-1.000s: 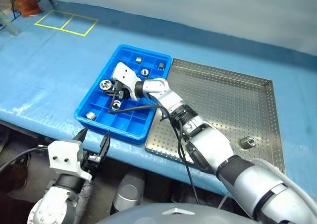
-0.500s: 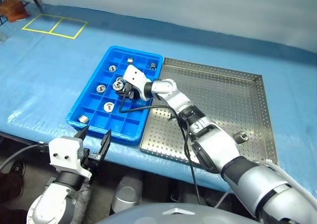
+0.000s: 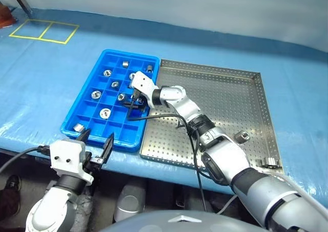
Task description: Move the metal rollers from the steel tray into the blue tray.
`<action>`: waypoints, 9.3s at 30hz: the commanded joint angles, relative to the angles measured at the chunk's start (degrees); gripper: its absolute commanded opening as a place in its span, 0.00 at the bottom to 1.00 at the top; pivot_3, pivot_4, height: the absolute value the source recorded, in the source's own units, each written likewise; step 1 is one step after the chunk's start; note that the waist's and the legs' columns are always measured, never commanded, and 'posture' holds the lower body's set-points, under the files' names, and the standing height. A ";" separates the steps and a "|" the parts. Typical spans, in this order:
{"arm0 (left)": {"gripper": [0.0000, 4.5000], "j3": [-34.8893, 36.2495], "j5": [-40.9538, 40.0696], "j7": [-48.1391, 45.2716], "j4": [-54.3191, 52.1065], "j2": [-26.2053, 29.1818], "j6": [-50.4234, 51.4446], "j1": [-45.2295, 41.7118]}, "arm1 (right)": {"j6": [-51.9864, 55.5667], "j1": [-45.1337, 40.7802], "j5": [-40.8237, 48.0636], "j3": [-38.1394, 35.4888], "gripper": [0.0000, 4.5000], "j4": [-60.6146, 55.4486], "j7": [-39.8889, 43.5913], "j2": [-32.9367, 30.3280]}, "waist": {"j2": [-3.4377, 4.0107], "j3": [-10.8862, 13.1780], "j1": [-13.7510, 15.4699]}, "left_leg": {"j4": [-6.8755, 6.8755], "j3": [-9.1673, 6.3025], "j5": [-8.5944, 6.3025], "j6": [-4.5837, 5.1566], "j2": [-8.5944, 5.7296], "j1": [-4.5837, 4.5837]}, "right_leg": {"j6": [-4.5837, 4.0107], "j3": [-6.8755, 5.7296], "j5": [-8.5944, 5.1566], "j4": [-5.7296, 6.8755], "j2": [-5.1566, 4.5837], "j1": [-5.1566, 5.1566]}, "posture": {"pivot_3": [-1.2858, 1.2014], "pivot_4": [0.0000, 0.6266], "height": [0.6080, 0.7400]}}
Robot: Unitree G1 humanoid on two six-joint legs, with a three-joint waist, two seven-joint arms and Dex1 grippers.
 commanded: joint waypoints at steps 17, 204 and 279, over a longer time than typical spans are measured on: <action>0.80 -8.86 -3.22 -7.10 15.46 4.64 9.10 -34.83 | 31.58 29.95 -4.95 -11.49 0.80 -54.80 -16.38 -22.60 | 0.25 -0.21 -7.39 | 0.26 0.06 0.10 -0.01 -0.21 0.03 | 0.17 0.04 0.16 0.08 -0.28 0.16 | 0.52 0.24 1.00; 0.80 -14.34 -3.40 -14.65 27.46 2.98 6.12 -44.11 | 24.41 43.48 -7.31 -8.44 0.69 -71.33 8.50 -68.72 | -0.21 -0.47 -17.63 | 0.77 1.53 -0.25 1.16 -0.08 0.21 | 1.36 1.58 0.67 -0.15 -0.33 0.07 | 0.43 0.24 1.00; 0.80 12.89 -7.85 -10.96 8.89 11.58 10.29 -19.09 | 27.90 25.55 8.33 7.90 0.31 -56.52 -5.63 -9.17 | -0.29 -0.47 -11.70 | 0.97 1.96 -0.44 1.46 -0.08 0.17 | 0.99 1.80 0.89 -0.14 -0.63 -0.13 | 0.53 0.24 1.00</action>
